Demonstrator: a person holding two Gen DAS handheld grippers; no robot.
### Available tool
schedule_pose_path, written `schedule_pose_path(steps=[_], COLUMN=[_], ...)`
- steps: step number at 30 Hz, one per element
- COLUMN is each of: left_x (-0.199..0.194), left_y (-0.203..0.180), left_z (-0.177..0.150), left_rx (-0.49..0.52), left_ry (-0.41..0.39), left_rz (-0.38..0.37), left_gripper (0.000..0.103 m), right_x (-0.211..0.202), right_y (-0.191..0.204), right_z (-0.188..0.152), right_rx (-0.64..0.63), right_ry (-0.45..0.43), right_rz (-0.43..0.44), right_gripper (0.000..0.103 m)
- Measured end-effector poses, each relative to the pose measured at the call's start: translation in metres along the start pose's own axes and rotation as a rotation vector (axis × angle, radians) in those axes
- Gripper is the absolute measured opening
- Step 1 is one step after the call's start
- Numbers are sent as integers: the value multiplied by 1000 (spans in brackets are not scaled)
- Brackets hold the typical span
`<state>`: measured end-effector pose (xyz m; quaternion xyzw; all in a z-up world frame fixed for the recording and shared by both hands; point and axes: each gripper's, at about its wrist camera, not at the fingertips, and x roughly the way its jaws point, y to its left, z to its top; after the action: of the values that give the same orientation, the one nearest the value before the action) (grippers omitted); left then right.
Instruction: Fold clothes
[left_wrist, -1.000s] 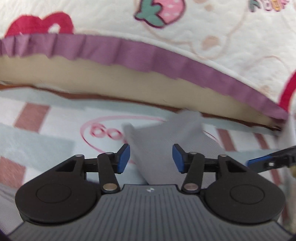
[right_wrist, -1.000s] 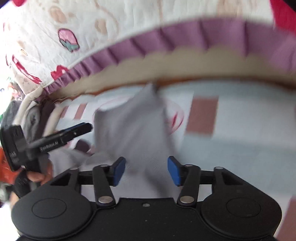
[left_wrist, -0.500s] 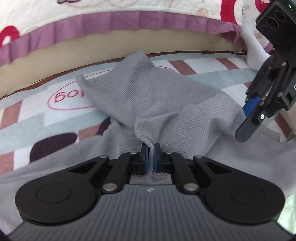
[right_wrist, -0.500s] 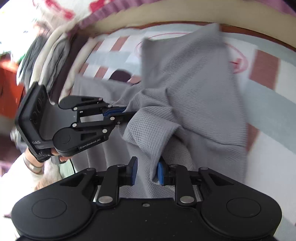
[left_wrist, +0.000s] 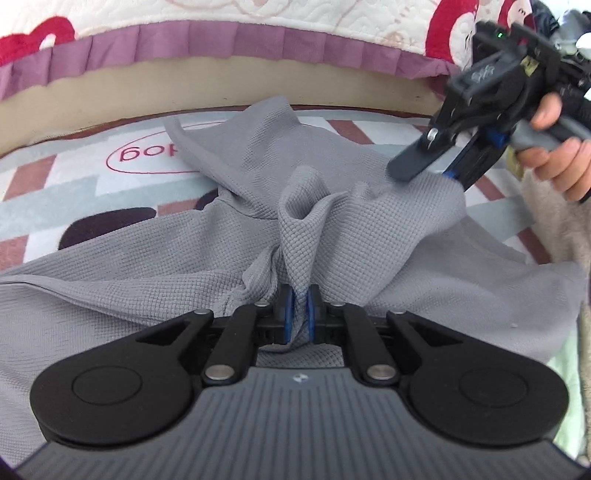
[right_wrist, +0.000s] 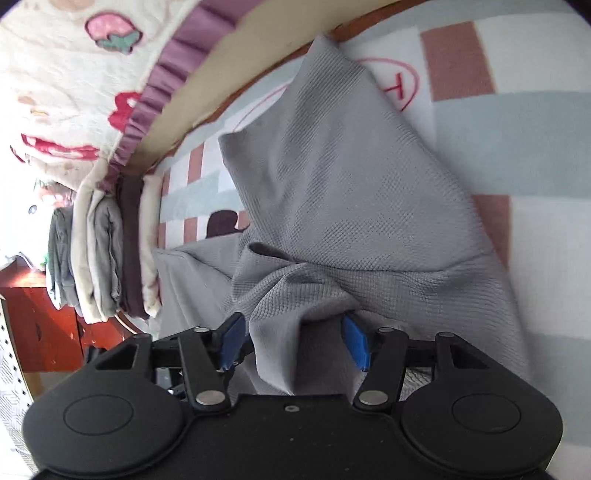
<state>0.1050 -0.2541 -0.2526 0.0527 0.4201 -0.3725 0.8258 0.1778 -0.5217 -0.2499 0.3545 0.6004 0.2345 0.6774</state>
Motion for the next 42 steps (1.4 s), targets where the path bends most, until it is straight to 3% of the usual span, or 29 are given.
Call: schedule_pose_path(steps=[1,5,8,10,12,15,17,20,22,25,26,28,30,31,32,33,35,37,39,42], left_x=[0,-1,-6,-14,-24,-37,-41,-42,-42,-26,-17,-2,13,18,17,16,9,-4,-21,-38], left_y=[2,2,-5,-2,2,11,14,12,11,5,3,-2,-1,-1,-2,-3,-4,-4,-4,1], left_z=[0,6,8,9,7,-2,-6,-3,-2,4,5,3,1,1,4,6,13,22,31,44], left_rx=[-11,10,66,32,-22,-117,-152,-155,-156,-154,-149,-133,-119,-106,-78,-51,-18,-4,1,-28], left_ry=[-3,25,17,-5,-25,-75,-117,-167,-200,-172,-160,-166,-114,-94,-91,-87,-106,-172,-287,-434], left_rz=[-10,-25,4,-30,-63,-77,-68,-119,-153,-170,-123,5,-3,-8,-12,-16,-19,-10,41,77], left_gripper=[11,18,21,37,42,45,45,47,60,68,68,68,64,44,33,10,9,9,9,9], right_x=[7,13,8,6,13,26,31,29,28,27,26,26,20,17,15,13,4,-8,-28,-52], right_y=[5,52,81,94,103,100,92,83,79,81,81,82,82,82,82,82,80,77,78,95], right_z=[-1,-25,-50,-68,-86,-102,-101,-100,-99,-101,-101,-97,-90,-84,-79,-73,-57,-44,-33,-34], right_rx=[-52,-465,-676,-776,-865,-921,-926,-933,-929,-933,-935,-907,-875,-861,-847,-829,-764,-678,-620,-703], right_ry=[8,42,77,125,205,332,363,382,399,417,416,401,364,335,305,275,211,136,39,-120], right_rz=[-23,-187,-187,-150,-174,-214,-239,-256,-247,-231,-229,-224,-206,-212,-218,-222,-203,-121,15,27], right_gripper=[6,4,4,4,5,5,7,8,11,25,29,51,58,58,58,58,55,22,15,7])
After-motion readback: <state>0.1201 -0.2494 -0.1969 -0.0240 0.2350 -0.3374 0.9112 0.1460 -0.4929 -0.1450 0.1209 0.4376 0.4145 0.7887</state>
